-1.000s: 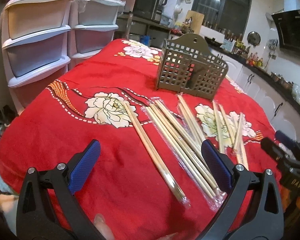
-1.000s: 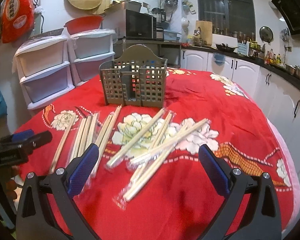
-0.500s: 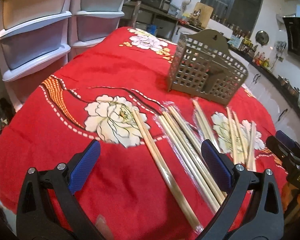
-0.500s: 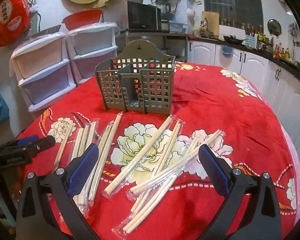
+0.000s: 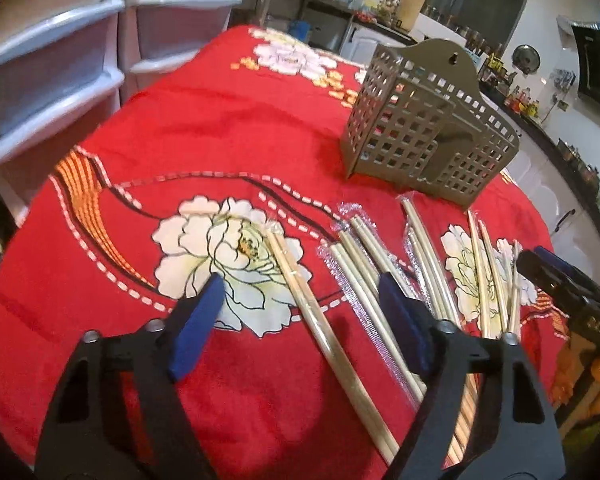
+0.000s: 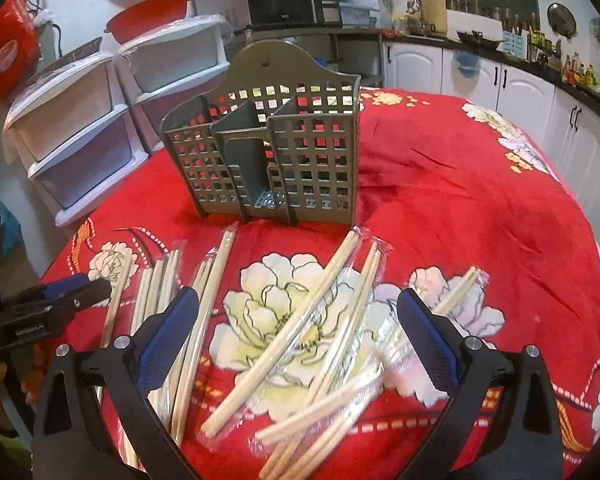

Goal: Organize utensils
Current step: 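Move both grippers toward the sleeved bamboo chopsticks in front of the caddy, then close the left gripper on a sleeved chopstick pair while the right gripper grasps another pair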

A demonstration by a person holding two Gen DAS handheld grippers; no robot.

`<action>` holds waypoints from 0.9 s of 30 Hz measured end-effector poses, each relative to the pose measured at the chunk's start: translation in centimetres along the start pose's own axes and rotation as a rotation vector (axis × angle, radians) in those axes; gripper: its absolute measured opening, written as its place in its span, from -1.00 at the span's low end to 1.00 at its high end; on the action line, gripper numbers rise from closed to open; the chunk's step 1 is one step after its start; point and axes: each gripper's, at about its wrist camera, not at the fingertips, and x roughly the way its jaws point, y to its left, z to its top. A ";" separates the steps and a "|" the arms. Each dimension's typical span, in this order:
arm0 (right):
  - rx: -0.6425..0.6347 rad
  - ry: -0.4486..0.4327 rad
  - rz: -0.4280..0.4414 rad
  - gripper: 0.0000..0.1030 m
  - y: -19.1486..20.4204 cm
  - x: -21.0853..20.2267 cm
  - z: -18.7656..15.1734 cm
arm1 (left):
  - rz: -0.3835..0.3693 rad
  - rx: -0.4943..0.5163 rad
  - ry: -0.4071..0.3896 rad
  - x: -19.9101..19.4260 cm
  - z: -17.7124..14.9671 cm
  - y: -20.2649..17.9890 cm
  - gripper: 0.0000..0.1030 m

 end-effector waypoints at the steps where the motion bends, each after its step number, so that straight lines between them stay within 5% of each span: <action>1: 0.004 0.013 0.003 0.70 -0.1 0.4 0.2 | 0.002 -0.010 0.017 0.3 0.0 0.4 0.10; 15: 0.121 0.169 0.079 0.00 -2.0 5.5 1.9 | -0.054 -0.088 0.107 3.1 2.3 2.2 -0.58; 27: 0.211 0.219 0.050 -0.20 -3.9 7.8 3.3 | -0.048 -0.092 0.135 4.2 3.7 3.0 -0.81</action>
